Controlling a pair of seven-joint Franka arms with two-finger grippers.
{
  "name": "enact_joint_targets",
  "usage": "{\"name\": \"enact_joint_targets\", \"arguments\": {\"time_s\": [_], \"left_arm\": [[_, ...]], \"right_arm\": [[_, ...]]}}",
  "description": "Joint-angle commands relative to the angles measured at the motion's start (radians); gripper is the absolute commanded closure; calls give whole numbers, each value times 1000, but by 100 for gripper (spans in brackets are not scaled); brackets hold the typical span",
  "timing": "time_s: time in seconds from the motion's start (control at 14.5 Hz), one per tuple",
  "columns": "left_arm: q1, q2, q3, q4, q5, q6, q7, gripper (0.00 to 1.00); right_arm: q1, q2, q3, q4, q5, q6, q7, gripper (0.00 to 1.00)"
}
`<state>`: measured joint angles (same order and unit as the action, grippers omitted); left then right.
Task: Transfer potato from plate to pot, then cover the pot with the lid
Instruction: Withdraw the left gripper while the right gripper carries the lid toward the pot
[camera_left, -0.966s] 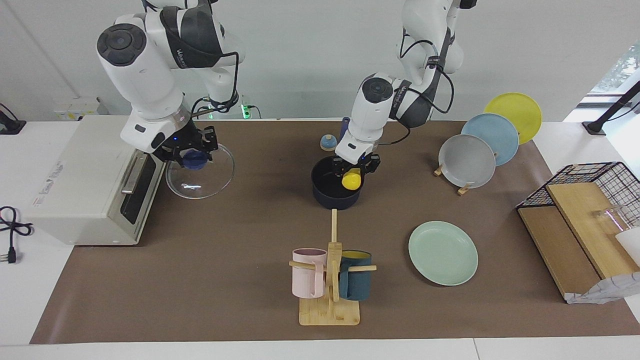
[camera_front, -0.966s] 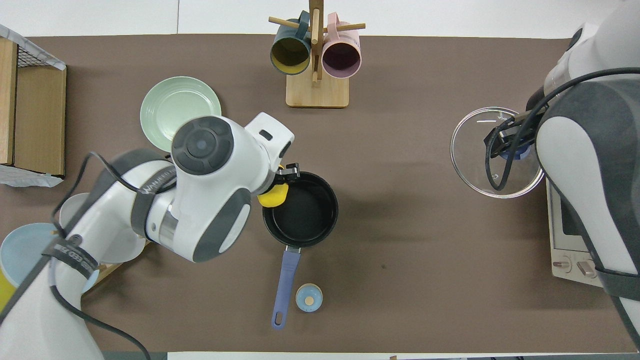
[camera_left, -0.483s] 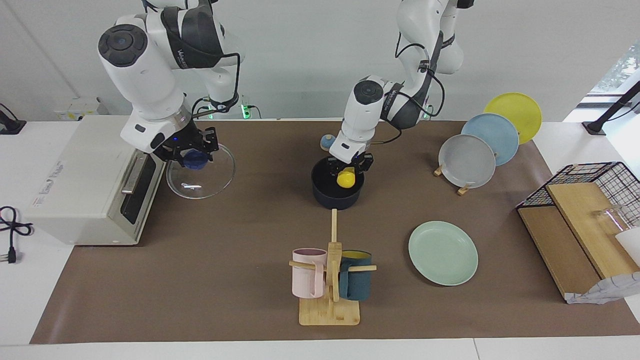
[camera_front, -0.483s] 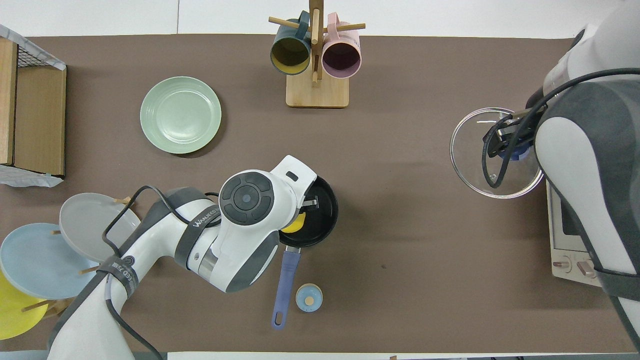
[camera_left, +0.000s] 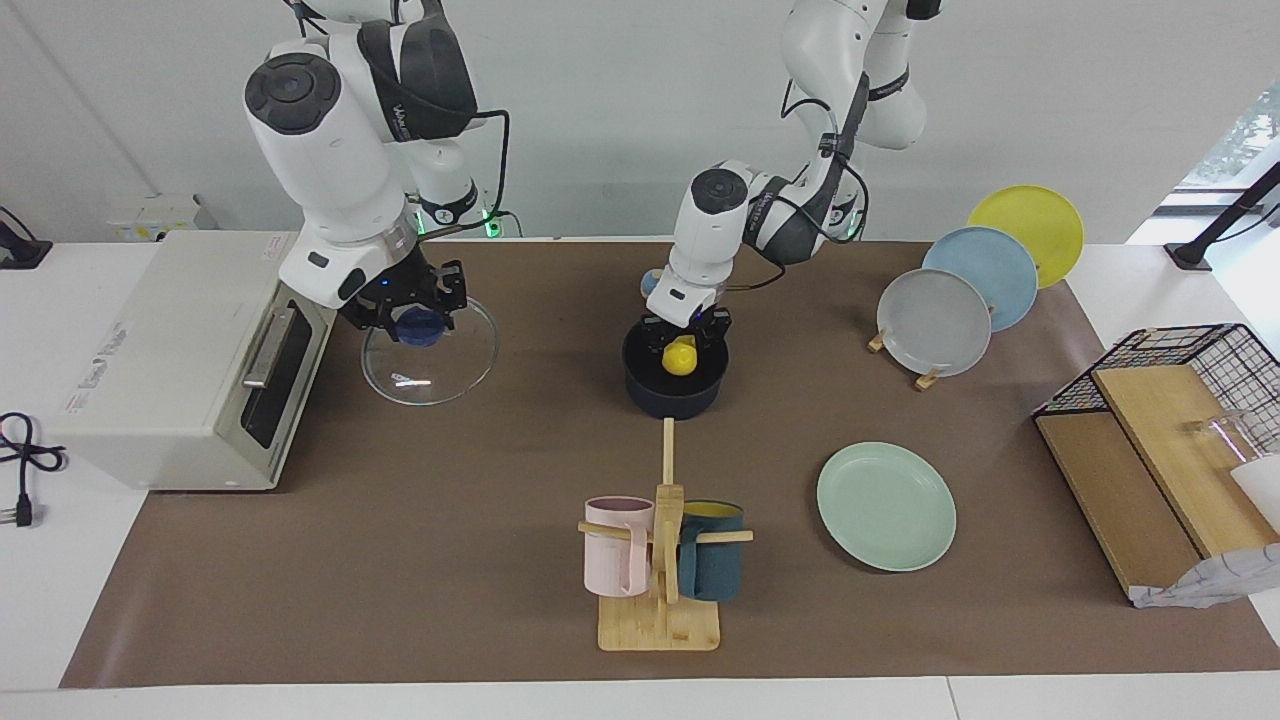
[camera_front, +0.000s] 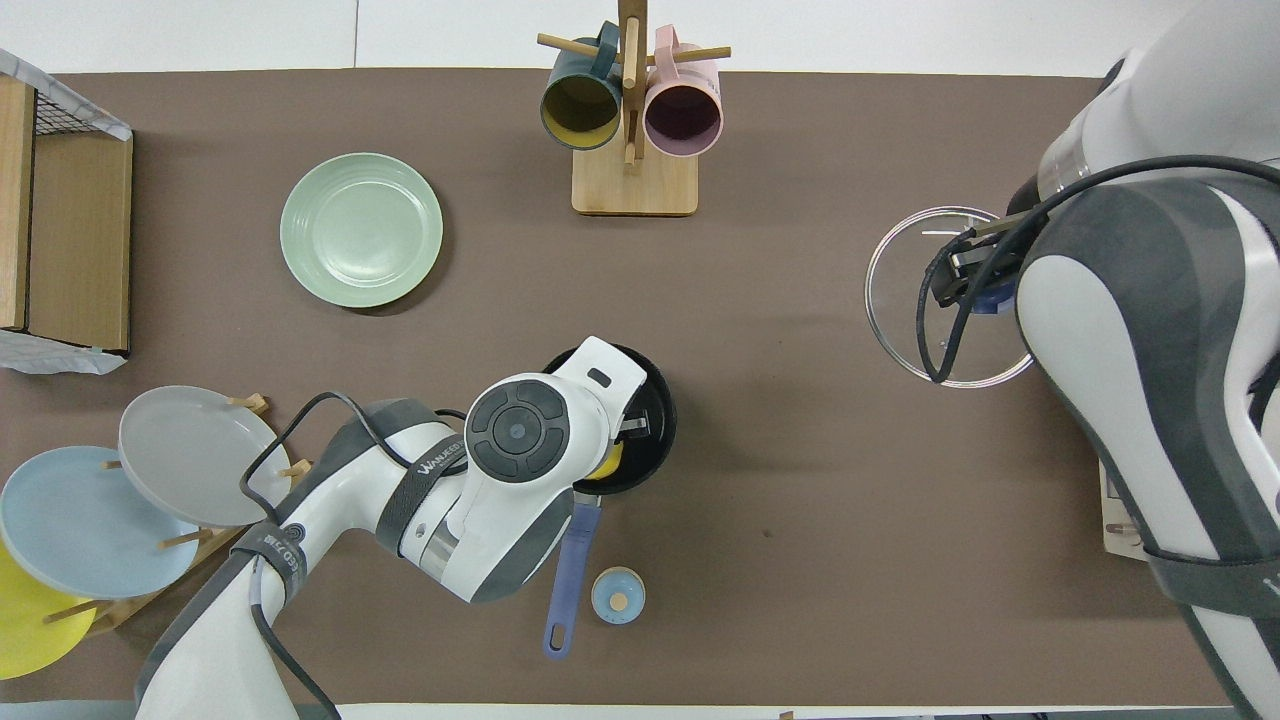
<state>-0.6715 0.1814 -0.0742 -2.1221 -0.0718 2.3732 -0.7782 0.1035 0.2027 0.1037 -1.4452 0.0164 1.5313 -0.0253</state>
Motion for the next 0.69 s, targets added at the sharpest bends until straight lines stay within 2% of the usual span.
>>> {"name": "enact_joint_targets", "arguments": {"time_s": [0.0, 0.28, 0.34, 0.41, 0.48, 0.55, 0.62], "left_arm": [[-46, 36, 22, -21, 3, 79, -48, 100], [-54, 44, 22, -21, 6, 80, -38, 100], [-51, 44, 22, -16, 6, 77, -30, 40], [-45, 43, 24, -7, 15, 66, -24, 0], [-36, 26, 27, 7, 20, 37, -10, 0], [-11, 0, 27, 52, 20, -50, 5, 0], [36, -11, 24, 148, 18, -198, 29, 0]], "right_arm": [[-7, -12, 37, -9, 37, 6, 68, 100], [41, -22, 45, -21, 33, 24, 90, 100], [54, -23, 45, -21, 33, 15, 106, 100], [62, -23, 45, -17, 31, 3, 114, 100], [71, -23, 47, -14, 31, -2, 117, 100], [85, -23, 45, -12, 30, -2, 123, 100], [90, -23, 45, -12, 30, -3, 130, 100]]}}
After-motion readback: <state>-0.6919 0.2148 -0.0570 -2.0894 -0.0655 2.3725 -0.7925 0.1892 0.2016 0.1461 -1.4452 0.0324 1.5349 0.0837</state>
